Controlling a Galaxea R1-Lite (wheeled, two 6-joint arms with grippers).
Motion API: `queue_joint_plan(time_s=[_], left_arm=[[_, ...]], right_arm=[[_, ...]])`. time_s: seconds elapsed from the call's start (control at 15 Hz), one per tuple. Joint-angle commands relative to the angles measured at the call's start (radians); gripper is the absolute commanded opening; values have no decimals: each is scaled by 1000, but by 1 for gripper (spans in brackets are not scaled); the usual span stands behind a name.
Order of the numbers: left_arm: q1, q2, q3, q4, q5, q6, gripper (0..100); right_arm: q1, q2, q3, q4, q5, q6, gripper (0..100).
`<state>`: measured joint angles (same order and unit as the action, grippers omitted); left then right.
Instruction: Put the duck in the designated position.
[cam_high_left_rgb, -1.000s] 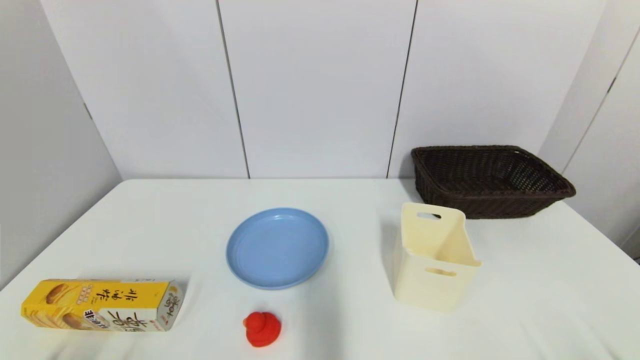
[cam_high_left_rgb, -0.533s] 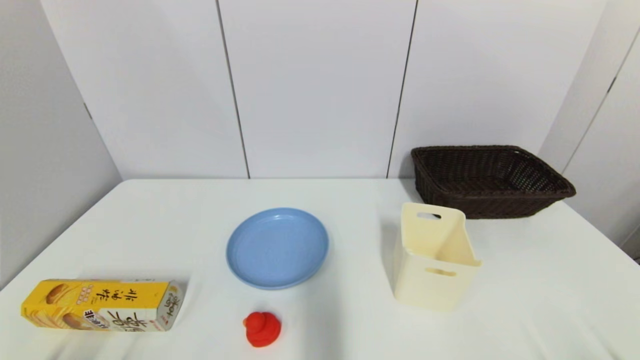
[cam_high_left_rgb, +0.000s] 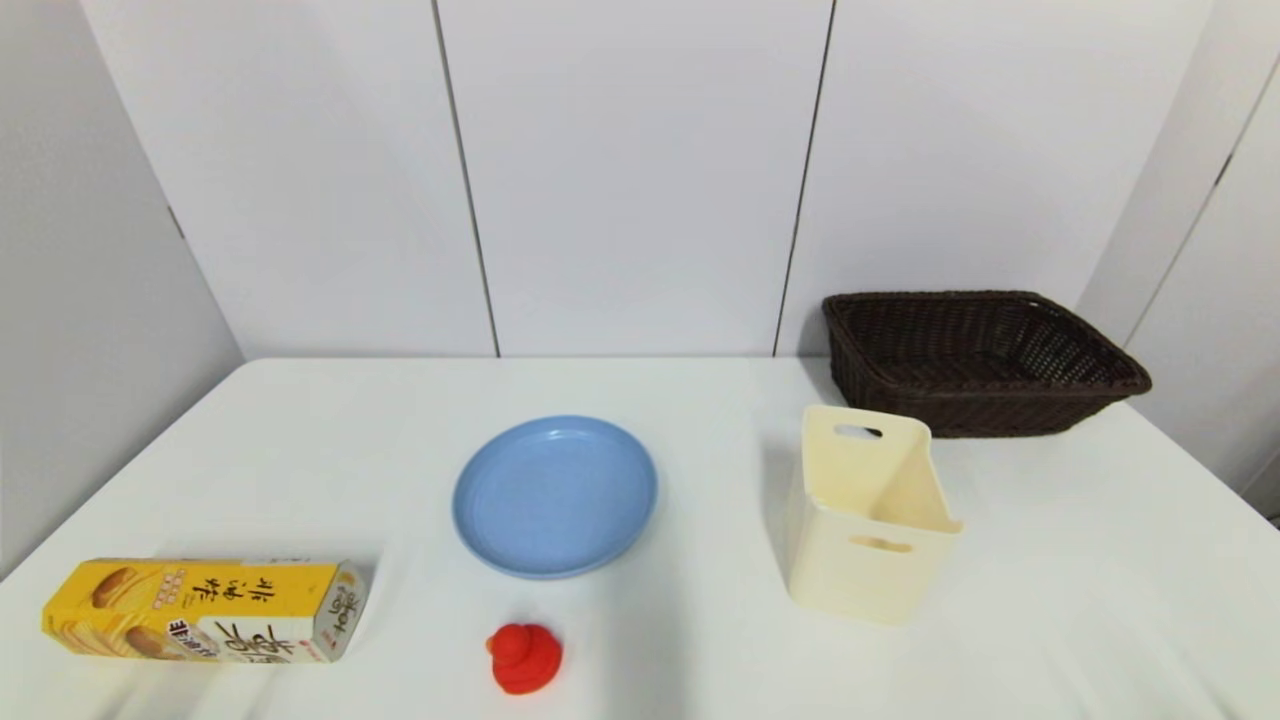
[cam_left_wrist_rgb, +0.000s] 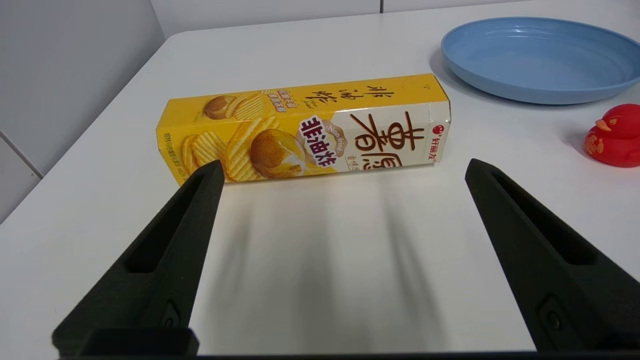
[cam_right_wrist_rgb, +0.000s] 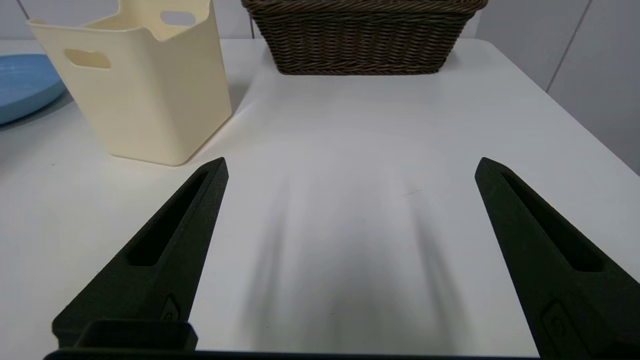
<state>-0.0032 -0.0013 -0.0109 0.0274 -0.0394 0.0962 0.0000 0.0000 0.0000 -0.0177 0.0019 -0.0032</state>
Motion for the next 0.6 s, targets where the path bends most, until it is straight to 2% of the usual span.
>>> queue_joint_plan(time_s=[0.07,0.6], left_arm=[[0,1,0,0,-1,0,100],[0,1,-1,0,-1,0,100]], right_arm=[[0,2,9,-2,4,-9,100],[0,2,8,-1,-2,5,100]])
